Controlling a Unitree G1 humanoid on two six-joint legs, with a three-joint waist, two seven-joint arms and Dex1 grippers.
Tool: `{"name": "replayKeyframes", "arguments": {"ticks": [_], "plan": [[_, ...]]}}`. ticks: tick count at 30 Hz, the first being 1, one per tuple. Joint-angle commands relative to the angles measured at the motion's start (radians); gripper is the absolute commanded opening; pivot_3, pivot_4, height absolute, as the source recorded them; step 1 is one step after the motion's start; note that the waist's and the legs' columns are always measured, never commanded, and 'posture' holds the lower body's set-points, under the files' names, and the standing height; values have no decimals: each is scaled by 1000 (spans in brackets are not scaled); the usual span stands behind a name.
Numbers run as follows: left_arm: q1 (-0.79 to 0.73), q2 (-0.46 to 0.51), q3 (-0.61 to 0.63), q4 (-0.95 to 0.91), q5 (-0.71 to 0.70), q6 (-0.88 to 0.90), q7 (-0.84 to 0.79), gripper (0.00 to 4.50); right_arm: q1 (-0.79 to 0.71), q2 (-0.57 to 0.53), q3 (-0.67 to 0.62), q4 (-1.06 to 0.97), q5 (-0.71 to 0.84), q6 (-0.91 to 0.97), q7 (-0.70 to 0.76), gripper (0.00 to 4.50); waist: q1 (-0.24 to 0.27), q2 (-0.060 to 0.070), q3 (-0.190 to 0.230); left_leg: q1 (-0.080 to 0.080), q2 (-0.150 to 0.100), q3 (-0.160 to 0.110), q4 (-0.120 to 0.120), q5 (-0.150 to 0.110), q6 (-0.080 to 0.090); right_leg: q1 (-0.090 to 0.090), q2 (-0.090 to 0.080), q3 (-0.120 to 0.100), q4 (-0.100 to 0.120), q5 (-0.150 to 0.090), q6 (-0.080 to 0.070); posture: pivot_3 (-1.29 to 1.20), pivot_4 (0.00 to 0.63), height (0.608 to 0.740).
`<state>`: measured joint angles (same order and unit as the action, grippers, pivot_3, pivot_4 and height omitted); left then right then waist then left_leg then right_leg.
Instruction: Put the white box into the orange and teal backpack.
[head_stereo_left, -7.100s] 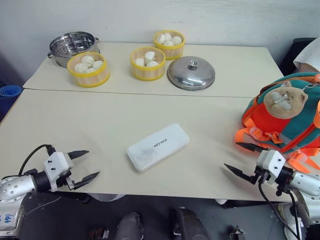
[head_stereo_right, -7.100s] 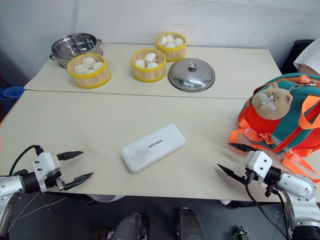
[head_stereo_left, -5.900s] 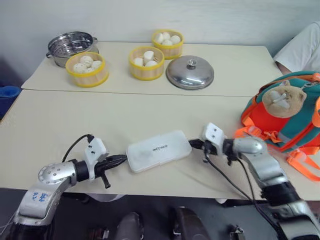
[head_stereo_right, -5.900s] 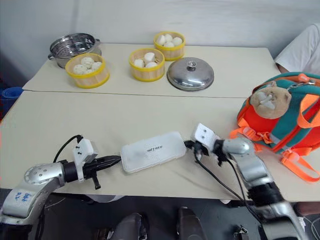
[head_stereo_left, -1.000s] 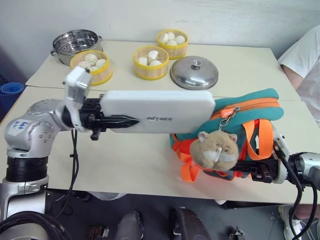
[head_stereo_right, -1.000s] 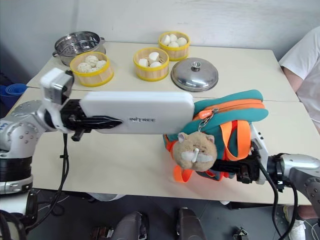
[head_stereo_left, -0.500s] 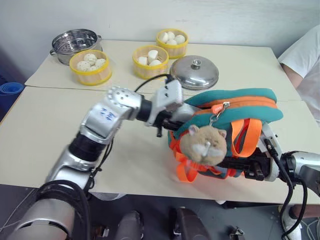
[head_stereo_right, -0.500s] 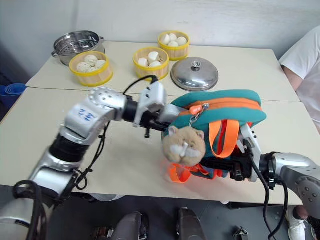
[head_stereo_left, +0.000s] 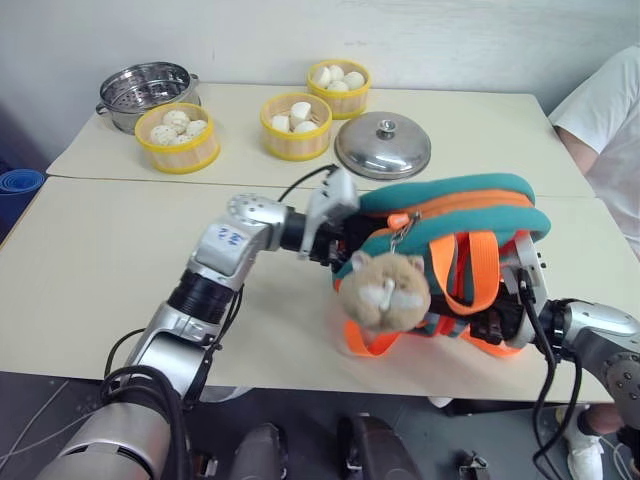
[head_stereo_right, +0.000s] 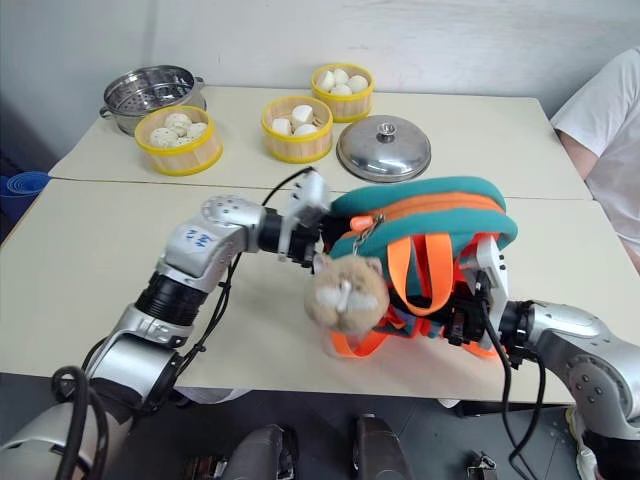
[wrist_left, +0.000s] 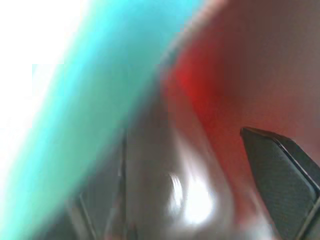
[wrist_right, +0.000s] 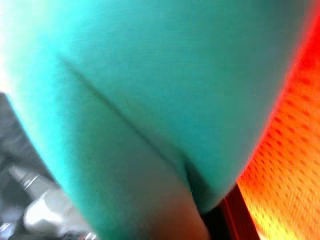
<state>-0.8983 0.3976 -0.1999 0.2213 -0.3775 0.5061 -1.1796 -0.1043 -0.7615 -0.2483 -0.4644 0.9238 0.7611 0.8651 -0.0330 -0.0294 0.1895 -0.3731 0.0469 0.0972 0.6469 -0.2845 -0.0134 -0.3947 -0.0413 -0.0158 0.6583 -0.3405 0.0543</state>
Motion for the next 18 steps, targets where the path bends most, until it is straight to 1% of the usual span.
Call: {"name": "replayKeyframes", "arguments": {"ticks": [1, 3, 5, 8, 11, 13, 15, 18], "plan": [[25, 106, 107, -15, -67, -70, -137, 3861, -16, 21, 14, -4, -84, -90, -20, 0, 0, 0, 0, 0, 0, 0, 0, 0, 0, 0, 0, 0, 0, 0, 0, 0, 150, 740], [41, 176, 152, -42, -115, -44, -201, 3861, -23, 32, 20, 7, -118, -114, -35, 0, 2, 0, 0, -1, 0, 0, 0, 0, 0, -1, 0, 0, 0, 0, 0, 0, 150, 740], [68, 221, 168, -107, -157, -10, -243, 3861, -31, 43, 21, 20, -132, -123, -42, 0, 4, 0, 0, -1, 0, 0, 0, 0, 0, -1, 0, 0, 0, 0, 0, 0, 150, 740], [109, 219, 194, -235, -228, 51, -209, 3861, -49, 52, 36, 39, -149, -135, -41, 0, 9, 0, 0, -1, -1, 0, 1, -1, 1, 0, -2, 0, -1, 0, 0, 0, 150, 740], [164, 245, 177, -397, -269, 119, -185, 3861, -65, 58, 52, 48, -154, -135, -36, 0, 7, 0, 0, -2, -1, -1, 1, -2, 3, 1, -3, -1, -2, 0, 0, 0, 150, 740], [165, 193, 182, -446, -275, 128, -91, 3861, -74, 66, 54, 54, -151, -130, -41, 0, 7, 0, 0, -2, -1, -1, 1, -2, 3, 1, -3, -1, -2, 0, 0, 0, 150, 740], [175, 122, 154, -481, -238, 88, -3, 3861, -86, 75, 65, 55, -151, -125, -45, 0, 7, 0, 0, -2, -1, -1, 1, -2, 3, 1, -2, -1, -1, 0, 0, 0, 150, 740], [189, 68, 117, -483, -192, 46, 55, 3861, -96, 86, 67, 52, -139, -114, -58, 0, 3, 0, 0, -1, -2, -1, 1, -2, 3, 1, -2, -1, -1, 0, 0, 0, 150, 740]]}}
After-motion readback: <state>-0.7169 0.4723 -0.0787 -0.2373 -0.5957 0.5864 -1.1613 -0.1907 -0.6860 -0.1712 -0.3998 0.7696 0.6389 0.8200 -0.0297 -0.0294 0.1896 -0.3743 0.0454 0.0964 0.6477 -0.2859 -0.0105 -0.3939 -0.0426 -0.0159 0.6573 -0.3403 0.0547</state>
